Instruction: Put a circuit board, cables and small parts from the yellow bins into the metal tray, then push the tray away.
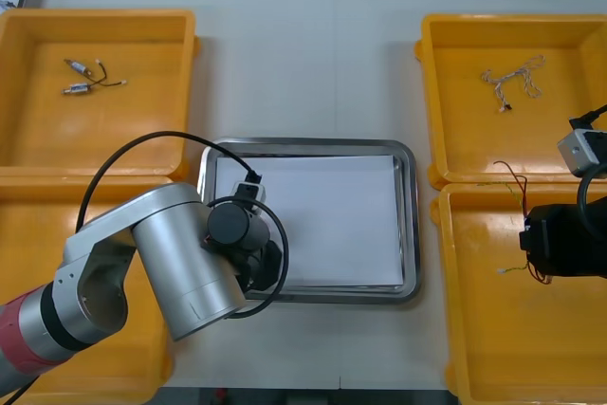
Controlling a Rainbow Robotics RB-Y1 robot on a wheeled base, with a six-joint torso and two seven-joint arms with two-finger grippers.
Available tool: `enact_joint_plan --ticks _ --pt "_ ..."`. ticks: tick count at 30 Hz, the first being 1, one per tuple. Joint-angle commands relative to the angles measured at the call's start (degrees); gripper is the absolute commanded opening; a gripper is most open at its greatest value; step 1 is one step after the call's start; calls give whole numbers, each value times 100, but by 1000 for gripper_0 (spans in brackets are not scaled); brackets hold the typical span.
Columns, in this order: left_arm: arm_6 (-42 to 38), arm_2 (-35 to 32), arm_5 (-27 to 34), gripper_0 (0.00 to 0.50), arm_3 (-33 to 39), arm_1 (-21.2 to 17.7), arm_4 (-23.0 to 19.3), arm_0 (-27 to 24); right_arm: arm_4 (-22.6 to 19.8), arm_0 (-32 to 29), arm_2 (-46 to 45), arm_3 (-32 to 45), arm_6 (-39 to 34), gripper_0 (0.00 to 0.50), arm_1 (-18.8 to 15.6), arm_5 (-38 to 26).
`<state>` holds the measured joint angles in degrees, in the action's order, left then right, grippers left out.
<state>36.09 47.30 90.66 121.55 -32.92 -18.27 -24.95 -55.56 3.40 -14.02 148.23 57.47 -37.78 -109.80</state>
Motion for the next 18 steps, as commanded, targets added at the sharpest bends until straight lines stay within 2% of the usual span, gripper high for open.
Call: enact_joint_plan --ticks 1,11,18 --pt "-182 121 -207 338 35 181 -1 -45 10 99 -118 177 309 0 -177 -20" --pt "-217 77 -233 495 123 190 69 -54 10 99 -118 177 309 0 -177 -20" --pt "-111 -301 312 500 501 181 -72 -54 10 99 -118 177 309 0 -177 -20"
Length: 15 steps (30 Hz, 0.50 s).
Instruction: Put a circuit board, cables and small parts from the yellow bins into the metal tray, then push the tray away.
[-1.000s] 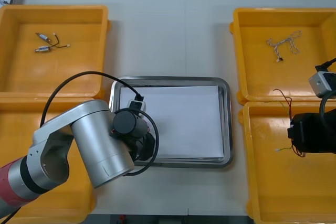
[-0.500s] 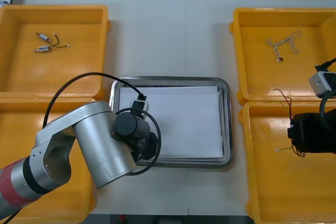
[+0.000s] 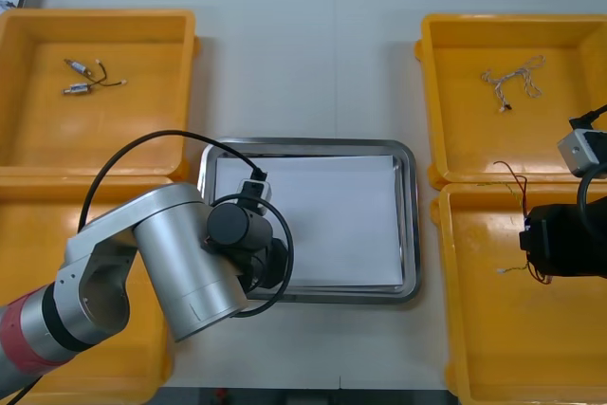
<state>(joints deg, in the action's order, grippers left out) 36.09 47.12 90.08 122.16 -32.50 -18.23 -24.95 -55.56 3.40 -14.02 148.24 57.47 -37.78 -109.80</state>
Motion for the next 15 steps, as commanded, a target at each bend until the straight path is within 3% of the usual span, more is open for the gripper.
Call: enact_joint_plan --ticks 1,15 --pt "-111 -370 466 500 563 139 -146 -45 10 99 -118 176 309 0 -177 -20" --pt "-102 -1442 695 500 1486 -178 -1350 -160 10 99 -118 176 309 0 -177 -20"
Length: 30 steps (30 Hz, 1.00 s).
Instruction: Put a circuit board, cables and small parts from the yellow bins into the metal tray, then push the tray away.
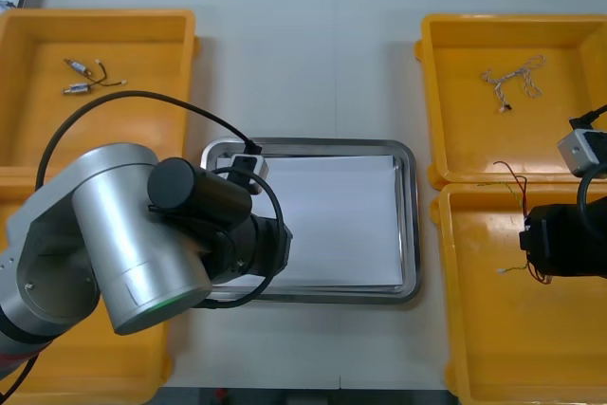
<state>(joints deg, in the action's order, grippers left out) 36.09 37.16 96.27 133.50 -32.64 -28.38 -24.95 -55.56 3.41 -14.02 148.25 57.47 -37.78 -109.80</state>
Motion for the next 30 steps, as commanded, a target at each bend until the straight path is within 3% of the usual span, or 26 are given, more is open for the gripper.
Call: enact_joint_plan --ticks 1,9,17,30 --pt "-76 -561 111 500 379 -190 -431 -177 10 99 -118 175 309 0 -177 -20" --pt "495 -1413 630 500 432 -383 -1020 -371 142 37 -13 175 362 0 -247 -20" --pt "1269 -2670 1272 500 414 -664 -1547 -379 247 178 506 175 555 0 -441 -20" --pt "2754 -3391 1373 500 309 -1042 -1442 -371 177 1188 1789 175 986 0 -643 -20"
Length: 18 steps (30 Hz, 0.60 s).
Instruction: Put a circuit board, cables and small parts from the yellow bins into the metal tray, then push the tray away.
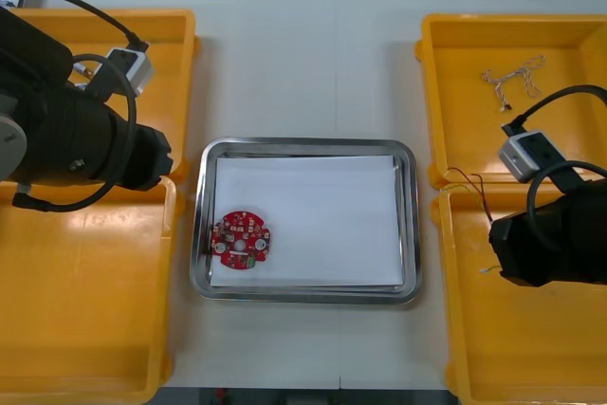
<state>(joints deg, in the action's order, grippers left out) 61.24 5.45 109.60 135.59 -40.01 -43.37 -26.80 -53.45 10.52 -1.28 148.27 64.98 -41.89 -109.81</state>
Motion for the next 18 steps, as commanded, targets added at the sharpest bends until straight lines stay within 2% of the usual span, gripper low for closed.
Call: enact_joint_plan --ticks 1,9,15,18 --pt "380 -229 40 500 64 -332 100 -185 -34 583 646 173 269 0 -241 -19" --pt "1531 -563 40 500 -420 -403 118 -176 125 1295 1771 173 594 0 -320 -19" --pt "2340 -862 40 500 -921 -403 65 -185 397 1787 2650 173 1412 0 -328 -6" --pt "2753 -923 -17 500 -1228 -403 57 -185 494 2042 3116 -52 1886 0 -320 258"
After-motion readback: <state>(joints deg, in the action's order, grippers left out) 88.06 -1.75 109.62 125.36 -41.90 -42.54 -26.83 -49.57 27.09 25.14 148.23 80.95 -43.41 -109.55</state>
